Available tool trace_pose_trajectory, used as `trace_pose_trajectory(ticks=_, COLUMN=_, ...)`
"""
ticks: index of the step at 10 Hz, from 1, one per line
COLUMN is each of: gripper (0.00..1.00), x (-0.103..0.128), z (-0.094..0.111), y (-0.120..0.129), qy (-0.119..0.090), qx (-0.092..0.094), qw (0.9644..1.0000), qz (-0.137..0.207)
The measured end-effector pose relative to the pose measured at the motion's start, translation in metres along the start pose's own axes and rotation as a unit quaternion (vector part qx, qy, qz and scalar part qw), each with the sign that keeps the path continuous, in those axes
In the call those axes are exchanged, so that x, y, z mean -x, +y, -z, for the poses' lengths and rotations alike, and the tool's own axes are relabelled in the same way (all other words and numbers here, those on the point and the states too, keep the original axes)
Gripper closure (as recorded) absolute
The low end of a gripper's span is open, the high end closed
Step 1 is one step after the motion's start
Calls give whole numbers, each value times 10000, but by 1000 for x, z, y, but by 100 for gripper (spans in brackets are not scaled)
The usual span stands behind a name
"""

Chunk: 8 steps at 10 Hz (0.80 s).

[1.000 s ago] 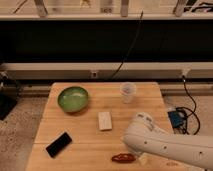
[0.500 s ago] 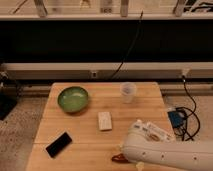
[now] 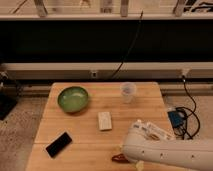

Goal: Place the pepper in the ceramic bowl

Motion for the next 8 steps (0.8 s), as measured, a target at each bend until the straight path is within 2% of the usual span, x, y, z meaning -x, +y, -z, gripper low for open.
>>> trace_pose_trajectory(ticks=2, gripper=35, x=2, z=-1, y=-1, qy=-64, qx=-14, qw=10000, qz=24)
trace_pose_trajectory(ticks=3, gripper=49, x=4, z=-2, y=-2, qy=-112, qx=-34, qw=9999, qz=48)
trace_pose_trajectory(ticks=5, gripper=67, x=5, z=-4, y=-3, qy=-159, qx=-39, qw=9998, qz=67)
trace_pose_trajectory(ticks=6, gripper=81, x=5, z=-6, y=-3, qy=-187, qx=-32, qw=9998, qz=75)
trace_pose_trajectory(ticks=8, gripper=97, x=6, z=-6, y=-3, qy=-220, qx=-27, qw=9997, qz=91)
